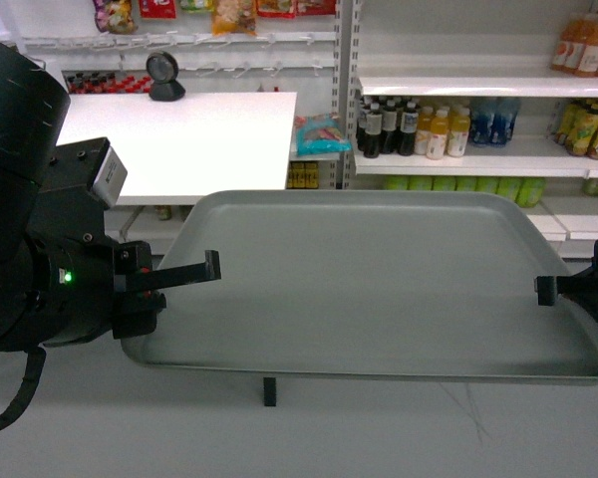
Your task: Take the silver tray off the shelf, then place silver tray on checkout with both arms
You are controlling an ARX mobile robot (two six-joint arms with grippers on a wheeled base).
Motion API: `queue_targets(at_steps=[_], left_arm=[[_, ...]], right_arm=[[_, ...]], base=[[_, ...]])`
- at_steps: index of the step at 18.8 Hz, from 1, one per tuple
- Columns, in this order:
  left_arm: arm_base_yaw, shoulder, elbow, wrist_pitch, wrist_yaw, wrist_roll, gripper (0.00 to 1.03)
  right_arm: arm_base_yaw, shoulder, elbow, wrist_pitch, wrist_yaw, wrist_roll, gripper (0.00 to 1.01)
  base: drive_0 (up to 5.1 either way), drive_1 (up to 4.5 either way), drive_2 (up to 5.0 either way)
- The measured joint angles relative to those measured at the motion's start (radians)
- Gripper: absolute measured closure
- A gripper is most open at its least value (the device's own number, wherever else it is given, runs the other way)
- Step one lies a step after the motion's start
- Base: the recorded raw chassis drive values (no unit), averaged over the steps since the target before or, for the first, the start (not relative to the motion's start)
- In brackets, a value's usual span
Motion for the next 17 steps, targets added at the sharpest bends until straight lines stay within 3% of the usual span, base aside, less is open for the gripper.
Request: queue_targets(at_steps=[17], left_arm=[[0.0,0.0,0.0,-0.001,0.0,0.0,1.0]], right_arm=[[0.0,0.0,0.0,-0.001,0.0,0.0,0.99]], base=[[-5.0,2.43,2.4]])
